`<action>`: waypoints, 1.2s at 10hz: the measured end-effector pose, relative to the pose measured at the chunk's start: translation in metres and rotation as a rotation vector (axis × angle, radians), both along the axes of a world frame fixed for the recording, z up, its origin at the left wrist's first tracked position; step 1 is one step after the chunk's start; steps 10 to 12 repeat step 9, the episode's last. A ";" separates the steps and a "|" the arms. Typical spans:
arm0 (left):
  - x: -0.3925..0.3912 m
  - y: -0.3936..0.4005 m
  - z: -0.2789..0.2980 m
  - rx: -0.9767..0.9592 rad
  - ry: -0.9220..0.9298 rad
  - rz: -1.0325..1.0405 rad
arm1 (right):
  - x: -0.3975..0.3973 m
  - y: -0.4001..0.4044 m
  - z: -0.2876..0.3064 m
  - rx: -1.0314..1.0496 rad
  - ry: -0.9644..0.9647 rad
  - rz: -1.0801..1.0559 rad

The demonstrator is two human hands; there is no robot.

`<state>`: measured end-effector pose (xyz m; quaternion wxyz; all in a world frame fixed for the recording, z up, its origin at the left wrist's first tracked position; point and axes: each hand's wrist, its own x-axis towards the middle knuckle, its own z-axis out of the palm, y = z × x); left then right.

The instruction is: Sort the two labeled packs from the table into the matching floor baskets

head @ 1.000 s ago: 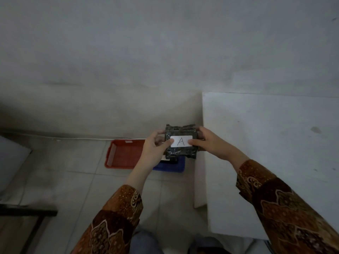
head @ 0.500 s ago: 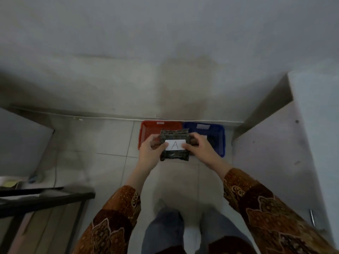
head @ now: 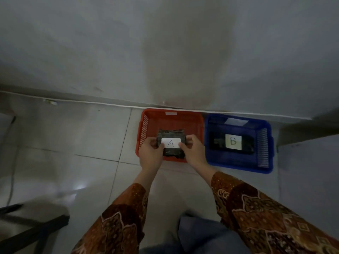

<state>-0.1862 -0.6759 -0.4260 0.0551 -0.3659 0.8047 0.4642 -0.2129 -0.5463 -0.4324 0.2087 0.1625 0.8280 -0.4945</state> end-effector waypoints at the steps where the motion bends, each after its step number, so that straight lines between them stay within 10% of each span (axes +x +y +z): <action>1: -0.025 -0.009 -0.095 -0.015 -0.014 -0.036 | -0.023 -0.008 -0.096 0.045 -0.017 0.013; 5: -0.081 -0.023 -0.274 0.034 -0.023 -0.214 | -0.088 -0.015 -0.278 -0.020 -0.210 0.029; 12: -0.076 -0.029 -0.251 -0.007 -0.128 -0.519 | -0.065 -0.010 -0.239 0.051 -0.197 0.297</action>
